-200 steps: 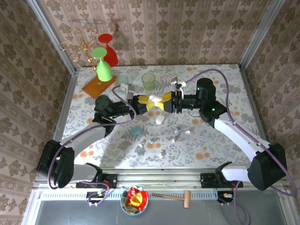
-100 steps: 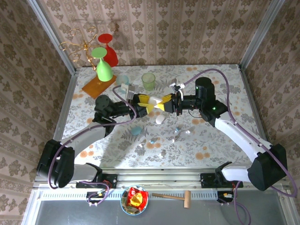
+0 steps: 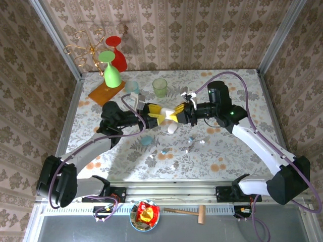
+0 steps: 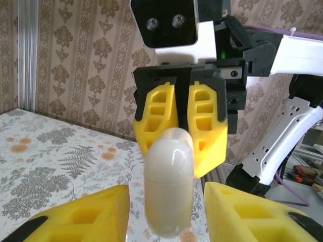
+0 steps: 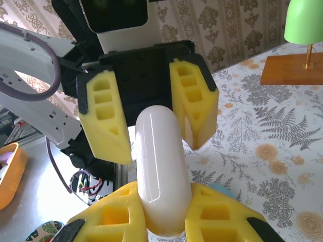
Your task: Insert the wireless bluetooth earbuds into the charging case
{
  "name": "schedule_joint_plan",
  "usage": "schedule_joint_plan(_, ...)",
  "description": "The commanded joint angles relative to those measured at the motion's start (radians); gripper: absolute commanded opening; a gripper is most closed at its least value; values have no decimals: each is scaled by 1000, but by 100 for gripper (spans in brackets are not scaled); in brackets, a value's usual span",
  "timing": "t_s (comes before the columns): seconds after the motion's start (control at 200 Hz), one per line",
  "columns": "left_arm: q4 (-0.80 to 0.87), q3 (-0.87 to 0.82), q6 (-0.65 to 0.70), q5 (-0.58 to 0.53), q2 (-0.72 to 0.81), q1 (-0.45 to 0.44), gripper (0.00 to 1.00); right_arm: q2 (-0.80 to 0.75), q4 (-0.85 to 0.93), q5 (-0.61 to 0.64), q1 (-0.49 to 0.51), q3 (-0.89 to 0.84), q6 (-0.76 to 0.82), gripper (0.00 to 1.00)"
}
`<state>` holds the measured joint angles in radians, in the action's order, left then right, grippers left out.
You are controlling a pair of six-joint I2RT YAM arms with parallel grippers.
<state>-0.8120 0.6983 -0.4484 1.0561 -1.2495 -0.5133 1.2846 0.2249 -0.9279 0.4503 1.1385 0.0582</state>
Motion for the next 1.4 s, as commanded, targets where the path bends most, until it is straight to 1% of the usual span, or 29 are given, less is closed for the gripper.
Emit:
schedule_joint_plan(0.0, 15, 1, 50, 29, 21, -13, 41, 17, 33, -30, 14, 36, 31, 6)
schedule_joint_plan(0.145, 17, -2, 65, 32, 21, -20, 37, 23, 32, -29, 22, 45, 28, 6)
schedule_joint_plan(0.325, 17, -1, 68, 32, 21, -25, 28, 36, 58, -27, 28, 58, 41, 6)
schedule_joint_plan(0.435, 17, -5, 68, 36, 21, -27, 18, 32, 59, -17, 29, 56, 38, 6)
schedule_joint_plan(0.5, 16, -10, 65, 39, 19, -27, 9, 26, 56, -12, 28, 53, 37, 7)
schedule_joint_plan(0.56, 15, -12, 64, 39, 19, -27, 4, 20, 49, -5, 28, 50, 33, 10)
schedule_joint_plan(0.585, 15, -13, 63, 39, 19, -27, 3, 17, 44, -1, 28, 47, 29, 13)
schedule_joint_plan(0.64, 16, -11, 60, 42, 19, -27, 2, 10, 31, 14, 28, 41, 21, 34)
schedule_joint_plan(0.67, 16, -11, 59, 45, 19, -27, 1, 7, 19, 24, 28, 34, 14, 41)
schedule_joint_plan(0.71, 16, -10, 61, 47, 19, -27, 1, 3, 6, 38, 28, 27, 4, 48)
schedule_joint_plan(0.77, 14, -12, 64, 48, 21, -27, 0, -2, -8, 53, 26, 21, -8, 53)
schedule_joint_plan(0.875, 9, -22, 77, 53, 27, -27, 0, -7, -40, 73, 16, 10, -44, 56)
schedule_joint_plan(1.085, -12, -33, 88, 64, 39, -27, 0, -17, -83, 135, -8, -5, -99, 58)
schedule_joint_plan(1.275, -18, -42, 113, 54, 51, -28, 0, -9, -52, 157, -10, 8, -89, 59)
schedule_joint_plan(1.395, -26, -44, 112, 64, 53, -30, 0, -2, -36, 211, -9, 20, -102, 59)
